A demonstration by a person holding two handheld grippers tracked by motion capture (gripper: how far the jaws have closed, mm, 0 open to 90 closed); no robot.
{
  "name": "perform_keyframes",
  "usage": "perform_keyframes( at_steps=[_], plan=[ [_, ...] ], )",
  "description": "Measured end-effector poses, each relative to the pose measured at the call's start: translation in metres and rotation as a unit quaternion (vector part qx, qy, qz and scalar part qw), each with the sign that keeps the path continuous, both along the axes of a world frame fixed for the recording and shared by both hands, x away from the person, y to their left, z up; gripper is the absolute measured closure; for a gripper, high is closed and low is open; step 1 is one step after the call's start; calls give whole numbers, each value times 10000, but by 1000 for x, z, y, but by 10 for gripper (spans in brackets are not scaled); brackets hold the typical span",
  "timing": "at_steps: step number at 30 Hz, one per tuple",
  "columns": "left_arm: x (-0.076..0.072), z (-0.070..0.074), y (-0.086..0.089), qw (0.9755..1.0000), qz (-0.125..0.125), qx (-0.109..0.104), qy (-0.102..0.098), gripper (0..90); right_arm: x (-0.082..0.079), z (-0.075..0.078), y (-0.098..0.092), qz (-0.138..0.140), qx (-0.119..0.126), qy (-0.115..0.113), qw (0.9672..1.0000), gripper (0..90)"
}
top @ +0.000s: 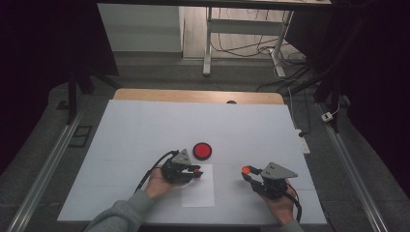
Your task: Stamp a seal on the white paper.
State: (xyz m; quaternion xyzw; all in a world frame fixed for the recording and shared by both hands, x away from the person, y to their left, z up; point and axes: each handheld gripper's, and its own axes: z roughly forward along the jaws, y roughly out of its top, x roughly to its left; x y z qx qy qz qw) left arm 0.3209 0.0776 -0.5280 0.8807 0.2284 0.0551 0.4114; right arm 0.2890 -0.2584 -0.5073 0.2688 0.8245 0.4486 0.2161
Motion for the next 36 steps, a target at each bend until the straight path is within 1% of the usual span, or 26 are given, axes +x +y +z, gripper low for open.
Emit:
perform_keyframes(
  at_steps=[15,17,19,25,27,29,35,36],
  plan=[
    [-2,-4,-2,9999,-40,113,-14,725,0,0,0,-8,18,-8,10000,646],
    [-2,-5,-2,10000,-24,92,-16,725,0,0,0,-9,18,-7,10000,646],
    [-3,-5,-3,10000,-8,87,-36,726,0,0,0,-8,17,-7,10000,646],
    [-6,-6,-4,9997,-17,164,-192,728,0,0,0,-8,0,-11,10000,646],
    [-7,-7,-4,9997,10,112,-210,729,0,0,0,-9,-7,-9,10000,646],
    [-8,-7,-4,9996,10,134,-260,730,-1,0,1,-12,-18,-6,10000,646],
    [-10,-7,-5,9994,31,148,-304,731,-1,0,1,-30,-38,-11,10000,646],
    [-10,-7,-5,9993,35,159,-324,731,0,-1,1,-4,-7,-7,10000,646]
  ],
)
